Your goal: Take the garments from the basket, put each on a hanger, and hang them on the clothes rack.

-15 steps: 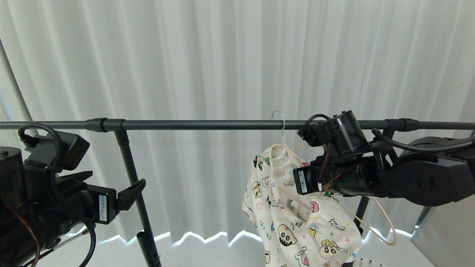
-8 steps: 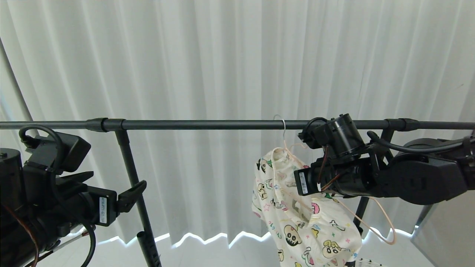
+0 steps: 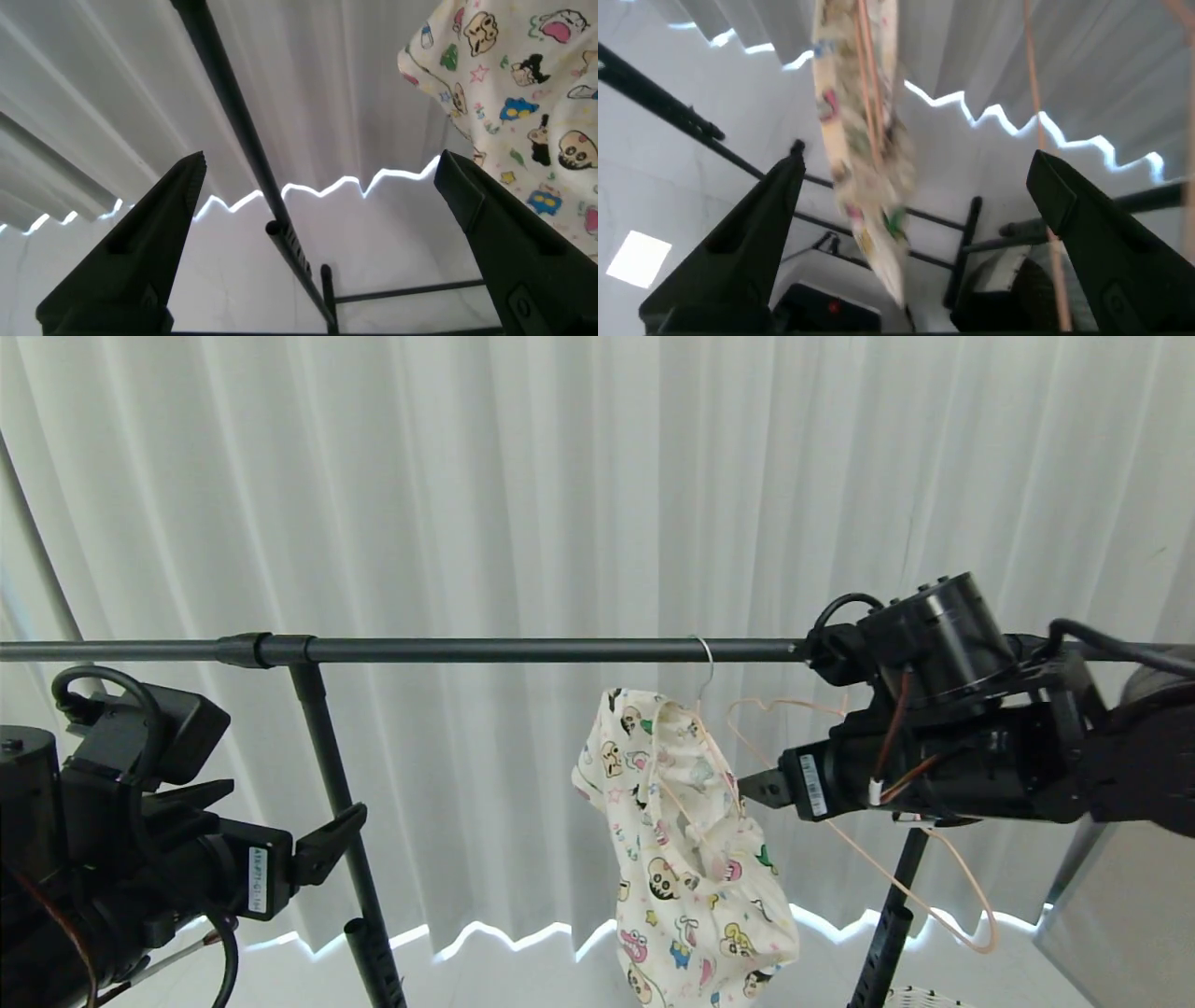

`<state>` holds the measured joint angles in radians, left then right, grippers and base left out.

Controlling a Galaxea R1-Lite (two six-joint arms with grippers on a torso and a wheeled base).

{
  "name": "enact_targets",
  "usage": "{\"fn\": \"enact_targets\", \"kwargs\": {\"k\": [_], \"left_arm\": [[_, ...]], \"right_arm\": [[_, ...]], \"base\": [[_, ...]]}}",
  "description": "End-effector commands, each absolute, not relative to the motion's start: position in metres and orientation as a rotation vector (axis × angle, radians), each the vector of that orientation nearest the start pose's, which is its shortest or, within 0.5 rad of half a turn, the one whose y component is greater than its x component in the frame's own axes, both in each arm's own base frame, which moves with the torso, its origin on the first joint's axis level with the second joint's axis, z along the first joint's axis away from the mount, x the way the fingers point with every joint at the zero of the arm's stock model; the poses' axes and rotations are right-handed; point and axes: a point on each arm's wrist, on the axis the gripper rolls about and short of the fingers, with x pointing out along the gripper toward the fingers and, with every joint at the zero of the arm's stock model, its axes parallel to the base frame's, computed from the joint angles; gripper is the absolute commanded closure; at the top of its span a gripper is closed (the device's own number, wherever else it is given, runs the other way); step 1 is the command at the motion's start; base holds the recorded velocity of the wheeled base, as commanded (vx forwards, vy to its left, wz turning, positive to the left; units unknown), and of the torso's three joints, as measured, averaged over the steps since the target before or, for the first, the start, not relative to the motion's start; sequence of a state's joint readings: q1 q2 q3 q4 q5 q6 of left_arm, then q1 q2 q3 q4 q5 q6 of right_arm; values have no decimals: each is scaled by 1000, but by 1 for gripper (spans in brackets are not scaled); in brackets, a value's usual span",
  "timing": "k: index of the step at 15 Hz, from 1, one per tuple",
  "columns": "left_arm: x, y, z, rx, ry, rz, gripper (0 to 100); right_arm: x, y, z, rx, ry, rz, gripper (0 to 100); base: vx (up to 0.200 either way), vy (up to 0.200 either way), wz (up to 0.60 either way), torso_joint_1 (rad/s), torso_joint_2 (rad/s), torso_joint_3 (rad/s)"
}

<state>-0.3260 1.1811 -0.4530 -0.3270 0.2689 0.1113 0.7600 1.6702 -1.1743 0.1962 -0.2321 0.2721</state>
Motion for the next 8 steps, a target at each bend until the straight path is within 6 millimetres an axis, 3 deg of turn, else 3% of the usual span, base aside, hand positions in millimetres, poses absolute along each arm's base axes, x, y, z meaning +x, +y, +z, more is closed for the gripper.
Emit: {"fn": "enact_targets", "kwargs": {"k": [1,4,7,8], "left_arm": [[154,-45,179,227,377,-67,0],[155,-44,180,228,363,-37,0],[153,-42,180,225,356,-9,0],[150,-41,172,233,385,-7,0]], "right_arm": [[168,149,266,-257,558,441,0],[143,102,281,-329,491,332,0],[131,68,281,-353,468,189,0],[127,59,278,-367,469,155,0]], "base": [[0,0,0,0,0,0],[-200,0,0,10,4,-2],[-200,0,0,-9,1,4],[-200,0,0,-2,2,2]]}}
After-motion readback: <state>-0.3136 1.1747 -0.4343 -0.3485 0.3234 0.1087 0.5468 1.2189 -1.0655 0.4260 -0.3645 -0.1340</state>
